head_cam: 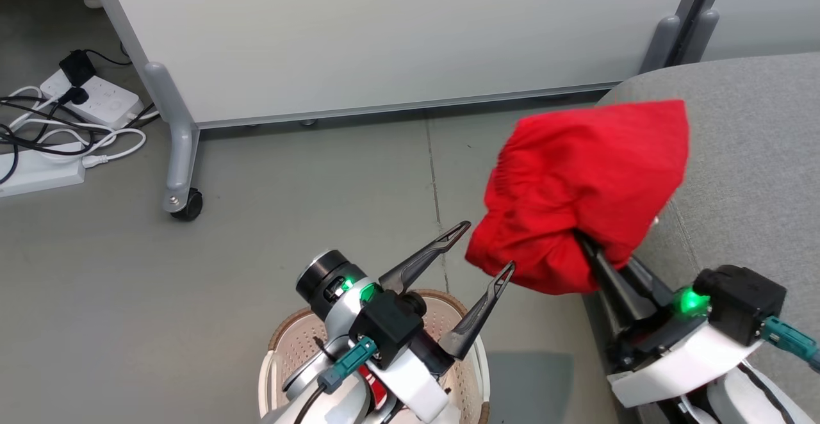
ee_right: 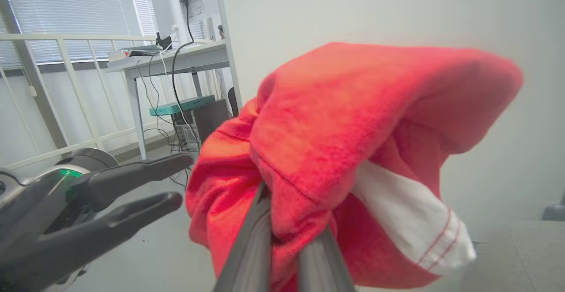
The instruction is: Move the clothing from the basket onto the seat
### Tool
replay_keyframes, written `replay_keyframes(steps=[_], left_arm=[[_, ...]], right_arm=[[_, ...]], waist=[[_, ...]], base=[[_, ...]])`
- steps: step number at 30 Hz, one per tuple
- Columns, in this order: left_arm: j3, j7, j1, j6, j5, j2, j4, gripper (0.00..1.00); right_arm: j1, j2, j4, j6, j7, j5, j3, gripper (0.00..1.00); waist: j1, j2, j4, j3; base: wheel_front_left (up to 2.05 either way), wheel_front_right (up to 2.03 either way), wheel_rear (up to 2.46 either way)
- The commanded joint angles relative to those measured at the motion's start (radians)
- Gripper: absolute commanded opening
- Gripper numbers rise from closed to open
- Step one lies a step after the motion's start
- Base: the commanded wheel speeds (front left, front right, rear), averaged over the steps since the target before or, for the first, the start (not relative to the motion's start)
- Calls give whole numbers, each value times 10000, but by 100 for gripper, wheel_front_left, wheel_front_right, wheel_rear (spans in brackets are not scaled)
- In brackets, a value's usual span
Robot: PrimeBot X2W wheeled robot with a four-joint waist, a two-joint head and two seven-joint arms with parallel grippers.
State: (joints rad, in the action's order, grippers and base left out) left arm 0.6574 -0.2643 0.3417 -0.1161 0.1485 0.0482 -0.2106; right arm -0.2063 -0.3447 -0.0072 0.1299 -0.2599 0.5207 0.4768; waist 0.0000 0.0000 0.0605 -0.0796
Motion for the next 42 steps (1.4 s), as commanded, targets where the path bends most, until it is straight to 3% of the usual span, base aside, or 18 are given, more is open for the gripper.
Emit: replay_keyframes(steps=[1, 21, 42], left_arm=[[-91, -8, -148, 57, -64, 40, -39, 100], [-553, -8, -1880, -129, -352, 111, -177, 100], [-73, -8, -2191, -150, 578, 216, -80, 100]], right_arm=[[164, -11, 135, 16, -37, -128, -176, 0], [1455, 758, 1515, 16, -37, -1207, -2899, 0], [1618, 1230, 2320, 16, -37, -1420, -3618, 0]], waist=[[0, 0, 8, 17], [0, 0, 107, 228], [0, 0, 41, 101]], base=[[0, 0, 0], [0, 0, 0], [0, 0, 0]])
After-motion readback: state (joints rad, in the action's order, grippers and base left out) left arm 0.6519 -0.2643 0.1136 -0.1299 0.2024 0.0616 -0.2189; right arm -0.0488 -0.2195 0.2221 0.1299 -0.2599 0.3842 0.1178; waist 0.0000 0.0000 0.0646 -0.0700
